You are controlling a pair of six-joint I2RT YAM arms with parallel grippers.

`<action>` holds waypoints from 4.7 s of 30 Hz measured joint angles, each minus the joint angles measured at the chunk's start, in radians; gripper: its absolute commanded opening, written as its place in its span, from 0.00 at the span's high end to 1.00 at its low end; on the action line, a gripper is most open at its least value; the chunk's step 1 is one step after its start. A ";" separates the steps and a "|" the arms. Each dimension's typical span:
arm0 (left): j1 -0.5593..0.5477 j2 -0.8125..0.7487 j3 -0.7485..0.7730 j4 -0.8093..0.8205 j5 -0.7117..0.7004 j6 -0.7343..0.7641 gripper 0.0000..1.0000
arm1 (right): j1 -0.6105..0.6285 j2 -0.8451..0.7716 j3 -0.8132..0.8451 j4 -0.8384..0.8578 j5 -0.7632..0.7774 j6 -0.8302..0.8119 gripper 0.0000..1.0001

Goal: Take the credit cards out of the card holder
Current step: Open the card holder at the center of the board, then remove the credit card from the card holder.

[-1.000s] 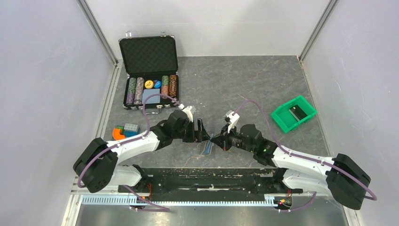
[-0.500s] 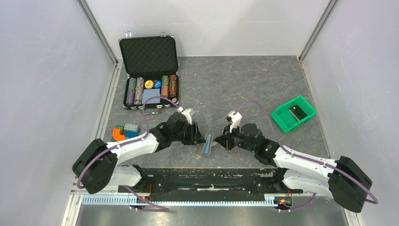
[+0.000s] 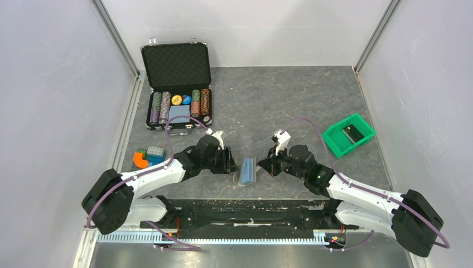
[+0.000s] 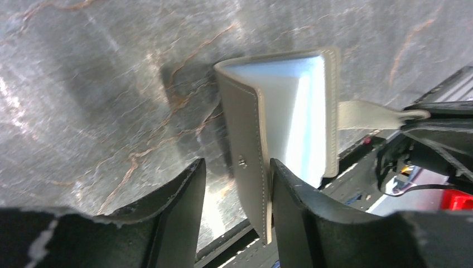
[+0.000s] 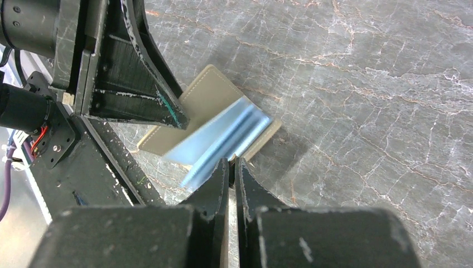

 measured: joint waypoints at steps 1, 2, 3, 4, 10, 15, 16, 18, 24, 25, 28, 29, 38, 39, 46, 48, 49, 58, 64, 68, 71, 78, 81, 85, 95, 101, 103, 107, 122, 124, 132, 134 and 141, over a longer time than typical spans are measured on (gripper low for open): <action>0.000 0.002 0.000 -0.017 -0.005 0.000 0.42 | -0.001 0.000 0.000 0.000 -0.001 0.000 1.00; 0.000 0.005 0.000 -0.031 -0.012 0.000 0.40 | -0.003 0.000 0.000 0.000 -0.004 0.000 1.00; 0.000 0.007 0.000 -0.044 -0.014 0.000 0.38 | -0.004 0.000 0.000 0.000 -0.006 0.000 1.00; 0.000 0.007 0.000 -0.051 -0.017 0.000 0.36 | -0.004 0.000 0.000 0.000 -0.009 0.000 1.00; 0.000 -0.018 -0.002 -0.062 -0.017 -0.001 0.21 | -0.006 -0.003 0.000 0.000 -0.043 -0.001 1.00; 0.000 -0.093 -0.002 -0.050 -0.011 -0.007 0.14 | -0.006 -0.004 0.000 0.002 -0.063 0.004 1.00; 0.000 -0.106 -0.002 -0.044 -0.011 -0.007 0.14 | -0.006 -0.004 0.000 0.005 -0.066 0.006 1.00; 0.000 -0.119 -0.002 -0.032 -0.011 -0.006 0.12 | -0.006 -0.004 0.000 0.010 -0.077 0.014 1.00; 0.000 -0.087 -0.003 0.020 0.020 -0.006 0.12 | -0.006 -0.002 0.001 0.038 -0.107 0.024 1.00; 0.000 -0.072 -0.003 0.027 0.029 -0.006 0.13 | -0.006 -0.002 0.001 0.044 -0.110 0.025 1.00; 0.000 -0.027 -0.003 0.043 0.041 -0.006 0.15 | -0.006 -0.001 0.003 0.063 -0.115 0.031 1.00; 0.000 -0.014 -0.003 0.049 0.042 -0.006 0.15 | -0.006 -0.001 0.004 0.070 -0.117 0.034 1.00; 0.000 0.002 -0.003 0.096 0.043 -0.006 0.21 | -0.006 0.010 0.004 0.116 -0.131 0.056 1.00; 0.000 0.002 -0.003 0.099 0.043 -0.006 0.22 | -0.006 0.011 0.004 0.121 -0.130 0.058 1.00; 0.000 0.002 -0.018 0.108 0.042 -0.006 0.25 | -0.026 0.006 -0.001 0.112 -0.100 0.060 0.97; 0.000 0.002 -0.019 0.106 0.039 -0.006 0.25 | -0.041 -0.006 -0.015 0.100 -0.075 0.060 0.97; 0.000 0.002 -0.019 0.103 0.035 -0.006 0.25 | -0.053 -0.012 -0.028 0.092 -0.056 0.060 0.98; 0.000 0.002 -0.020 0.042 -0.008 -0.006 0.28 | -0.161 0.003 -0.129 -0.035 0.038 0.060 0.96; 0.000 0.012 -0.018 0.006 -0.022 -0.006 0.34 | -0.182 0.019 -0.137 -0.075 0.046 0.060 0.92; 0.000 0.053 0.004 -0.019 -0.021 -0.006 0.33 | -0.182 0.014 -0.137 -0.078 0.043 0.058 0.93; 0.000 0.076 0.021 -0.022 -0.018 -0.005 0.33 | -0.182 0.009 -0.134 -0.078 0.030 0.056 0.90; 0.000 0.086 0.027 -0.003 0.001 -0.005 0.32 | -0.182 -0.007 -0.112 -0.087 0.019 0.056 0.87; 0.000 0.093 0.027 0.021 0.015 -0.005 0.33 | -0.182 -0.023 -0.106 -0.097 0.017 0.056 0.77; 0.000 0.098 0.027 0.038 0.017 -0.005 0.33 | -0.182 -0.031 -0.077 -0.129 -0.004 0.060 0.75; 0.000 0.098 0.026 0.040 0.017 -0.005 0.33 | -0.182 -0.060 -0.034 -0.093 -0.128 0.102 0.78; 0.000 0.093 0.007 0.038 0.014 -0.006 0.33 | -0.180 -0.006 -0.042 0.042 -0.251 0.188 0.81; 0.000 0.090 0.003 0.037 0.013 -0.006 0.33 | -0.174 0.027 -0.045 0.080 -0.275 0.211 0.82; 0.000 0.075 0.000 0.035 0.009 -0.006 0.33 | -0.156 0.101 -0.064 0.153 -0.314 0.251 0.83; 0.000 -0.049 -0.028 -0.016 -0.055 -0.007 0.28 | -0.112 0.310 -0.096 0.169 -0.290 0.262 0.78; 0.000 -0.065 -0.028 -0.024 -0.062 -0.009 0.25 | -0.106 0.319 -0.096 0.175 -0.291 0.260 0.78; 0.000 -0.087 -0.028 -0.030 -0.066 -0.034 0.17 | -0.093 0.350 -0.085 0.193 -0.291 0.258 0.77; 0.000 -0.077 -0.028 -0.012 -0.046 -0.034 0.17 | -0.091 0.352 -0.083 0.198 -0.291 0.258 0.77; 0.000 -0.026 -0.028 0.024 0.002 -0.034 0.14 | -0.087 0.359 -0.079 0.210 -0.291 0.256 0.77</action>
